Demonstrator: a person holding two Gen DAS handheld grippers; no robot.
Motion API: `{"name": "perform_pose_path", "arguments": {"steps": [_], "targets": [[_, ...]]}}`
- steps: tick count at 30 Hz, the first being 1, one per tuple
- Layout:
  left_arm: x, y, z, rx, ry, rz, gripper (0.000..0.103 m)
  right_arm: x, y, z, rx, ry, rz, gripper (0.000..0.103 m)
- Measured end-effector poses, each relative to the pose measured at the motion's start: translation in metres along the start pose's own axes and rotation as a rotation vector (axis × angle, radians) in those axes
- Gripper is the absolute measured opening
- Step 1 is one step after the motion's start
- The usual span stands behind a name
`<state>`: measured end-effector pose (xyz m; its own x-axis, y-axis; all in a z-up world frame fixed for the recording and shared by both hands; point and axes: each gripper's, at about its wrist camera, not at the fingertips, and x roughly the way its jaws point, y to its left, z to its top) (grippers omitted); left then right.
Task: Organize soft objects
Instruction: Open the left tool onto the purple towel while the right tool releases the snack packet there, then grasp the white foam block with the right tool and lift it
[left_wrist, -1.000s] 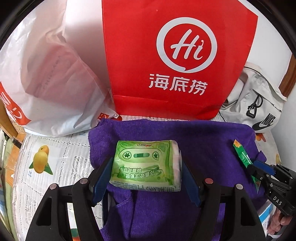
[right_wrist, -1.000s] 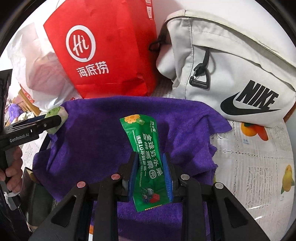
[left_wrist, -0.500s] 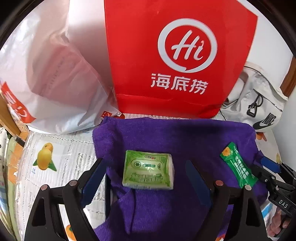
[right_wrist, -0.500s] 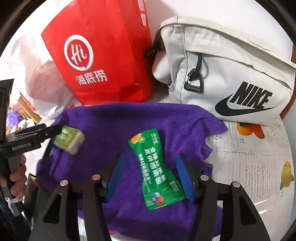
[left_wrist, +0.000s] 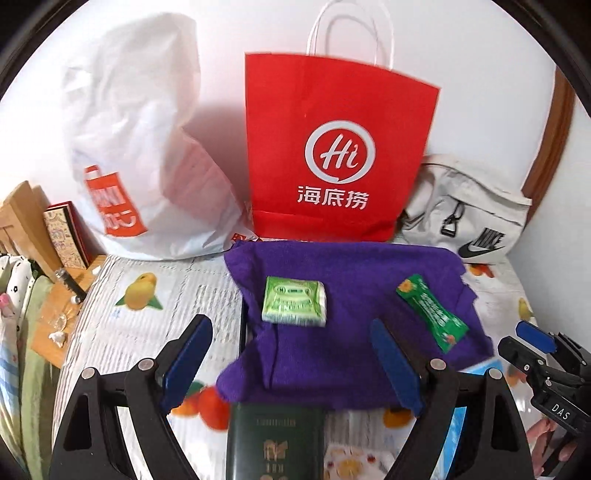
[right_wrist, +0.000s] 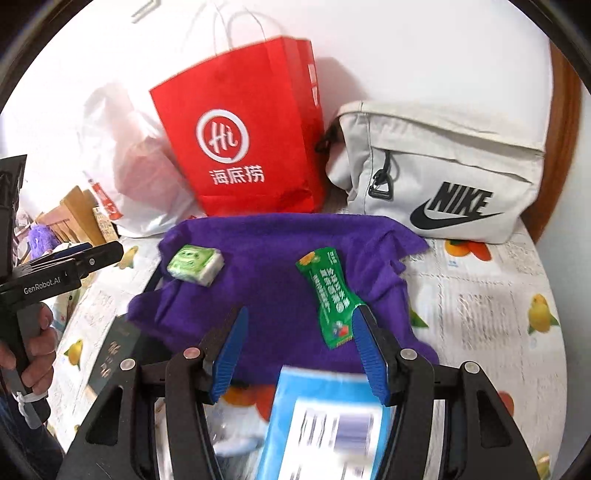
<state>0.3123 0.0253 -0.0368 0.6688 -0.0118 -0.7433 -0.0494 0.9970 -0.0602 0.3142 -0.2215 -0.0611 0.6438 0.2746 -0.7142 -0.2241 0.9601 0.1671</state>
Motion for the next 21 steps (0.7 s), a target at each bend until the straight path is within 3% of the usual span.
{"name": "perform_pose_path", "arguments": {"steps": [11, 21], "targets": [[-0.079, -0.002, -0.053, 0.038, -0.040, -0.013, 0.087, -0.070, 0.020, -0.055, 0.022, -0.054, 0.017, 0.060], [-0.110, 0.007, -0.108, 0.046, -0.014, -0.020, 0.087, -0.104, 0.035, -0.110, 0.031, -0.035, 0.036, 0.063]]}}
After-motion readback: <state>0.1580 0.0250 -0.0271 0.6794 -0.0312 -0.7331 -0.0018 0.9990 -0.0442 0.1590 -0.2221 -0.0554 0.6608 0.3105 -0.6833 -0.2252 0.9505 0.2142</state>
